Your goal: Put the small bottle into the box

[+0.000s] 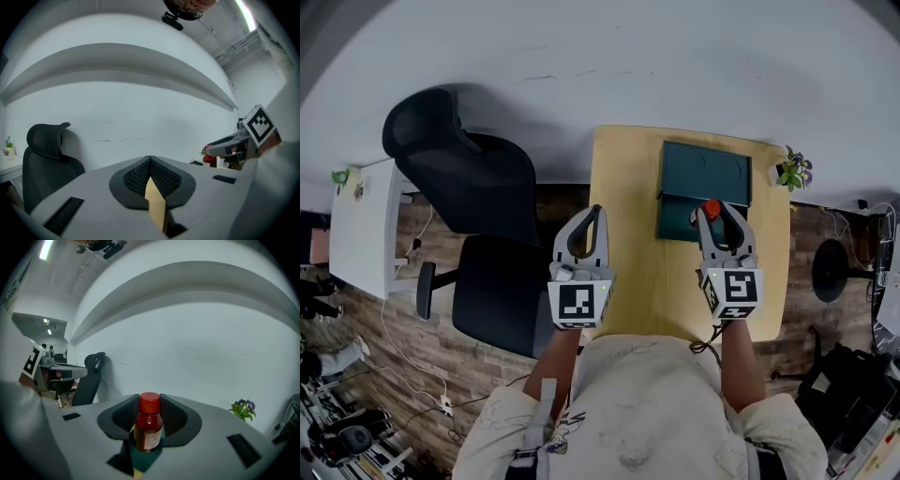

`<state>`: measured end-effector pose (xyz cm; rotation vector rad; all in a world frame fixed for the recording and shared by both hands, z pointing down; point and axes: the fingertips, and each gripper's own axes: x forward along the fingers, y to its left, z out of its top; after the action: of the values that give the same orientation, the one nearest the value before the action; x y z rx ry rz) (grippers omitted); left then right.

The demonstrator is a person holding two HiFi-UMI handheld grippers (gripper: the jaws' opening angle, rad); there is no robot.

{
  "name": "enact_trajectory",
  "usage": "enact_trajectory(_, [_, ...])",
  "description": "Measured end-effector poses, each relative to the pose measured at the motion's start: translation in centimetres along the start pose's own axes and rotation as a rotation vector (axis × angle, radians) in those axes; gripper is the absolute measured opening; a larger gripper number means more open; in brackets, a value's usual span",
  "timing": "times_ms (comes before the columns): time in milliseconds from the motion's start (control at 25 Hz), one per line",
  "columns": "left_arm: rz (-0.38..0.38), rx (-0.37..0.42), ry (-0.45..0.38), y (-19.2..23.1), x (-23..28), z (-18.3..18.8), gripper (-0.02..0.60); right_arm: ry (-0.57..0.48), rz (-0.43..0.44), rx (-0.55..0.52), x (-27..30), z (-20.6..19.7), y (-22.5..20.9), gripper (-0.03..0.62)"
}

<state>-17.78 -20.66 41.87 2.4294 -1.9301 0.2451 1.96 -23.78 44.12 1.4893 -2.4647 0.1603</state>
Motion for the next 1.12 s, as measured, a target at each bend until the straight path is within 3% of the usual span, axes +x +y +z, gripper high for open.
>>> enact_trajectory(520, [0.04, -0.023, 0.07, 0.8, -1.1, -2.7, 0.008, 0.117, 0.088, -0.002, 3.0, -4.8, 1.9, 0.146])
enact_trajectory(1120, [0.095, -0.046, 0.159, 2.4, -1.4, -5.5, 0.008, 0.23, 0.115, -0.002, 6.2, -9.4, 2.3, 0.146])
